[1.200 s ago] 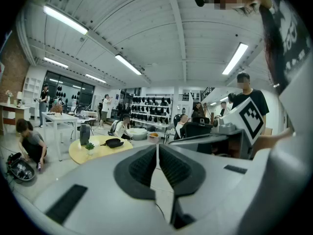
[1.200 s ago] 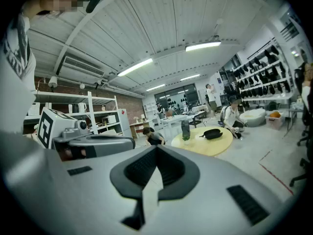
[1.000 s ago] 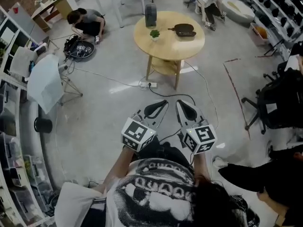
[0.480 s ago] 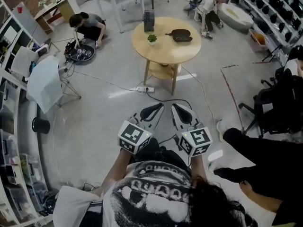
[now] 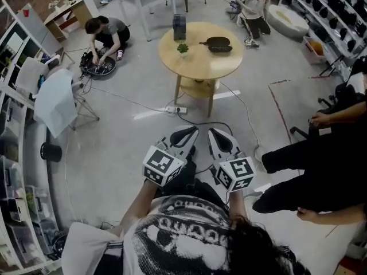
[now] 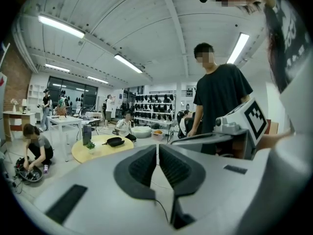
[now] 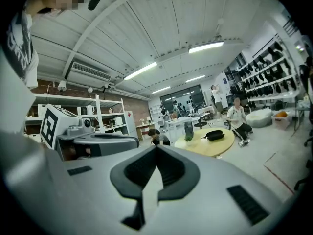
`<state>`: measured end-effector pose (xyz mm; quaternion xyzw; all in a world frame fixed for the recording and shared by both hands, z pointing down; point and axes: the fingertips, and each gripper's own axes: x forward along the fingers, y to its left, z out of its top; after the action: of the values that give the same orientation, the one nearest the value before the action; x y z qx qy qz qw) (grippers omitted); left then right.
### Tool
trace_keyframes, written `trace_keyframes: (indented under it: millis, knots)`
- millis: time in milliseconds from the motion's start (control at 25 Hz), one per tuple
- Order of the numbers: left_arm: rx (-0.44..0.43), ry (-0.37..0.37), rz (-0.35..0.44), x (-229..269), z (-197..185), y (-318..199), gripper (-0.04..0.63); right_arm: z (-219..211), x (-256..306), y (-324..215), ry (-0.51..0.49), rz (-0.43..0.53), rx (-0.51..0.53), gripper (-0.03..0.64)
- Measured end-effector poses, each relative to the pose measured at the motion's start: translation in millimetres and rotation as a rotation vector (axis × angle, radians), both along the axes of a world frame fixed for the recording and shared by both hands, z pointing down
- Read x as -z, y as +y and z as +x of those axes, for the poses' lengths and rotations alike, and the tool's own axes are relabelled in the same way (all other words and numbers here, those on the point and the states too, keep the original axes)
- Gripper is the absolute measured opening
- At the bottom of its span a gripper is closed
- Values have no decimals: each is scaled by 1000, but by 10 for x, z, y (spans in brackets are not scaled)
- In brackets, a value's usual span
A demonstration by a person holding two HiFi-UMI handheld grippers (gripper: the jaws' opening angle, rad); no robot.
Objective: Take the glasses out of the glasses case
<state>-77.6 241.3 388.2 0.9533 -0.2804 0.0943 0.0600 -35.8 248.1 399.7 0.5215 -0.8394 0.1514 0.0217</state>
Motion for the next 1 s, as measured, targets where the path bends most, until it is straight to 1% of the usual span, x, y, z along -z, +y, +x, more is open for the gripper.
trace_keyframes:
  millis: [240, 480, 720, 1000]
  knots:
    - [-16, -8, -3, -23, 152, -211, 23, 139, -44, -194, -15, -5, -13, -3]
    - [-35, -9, -25, -147, 313, -642, 23, 269, -162, -588, -17, -29, -24, -3]
    - [-63, -5, -31, -227, 534, -1359, 23, 484, -258, -1288, 6, -51, -43, -3]
    - [-95, 12, -11, -85, 702, -2383, 23, 636, -155, -2264, 13, -62, -66, -3]
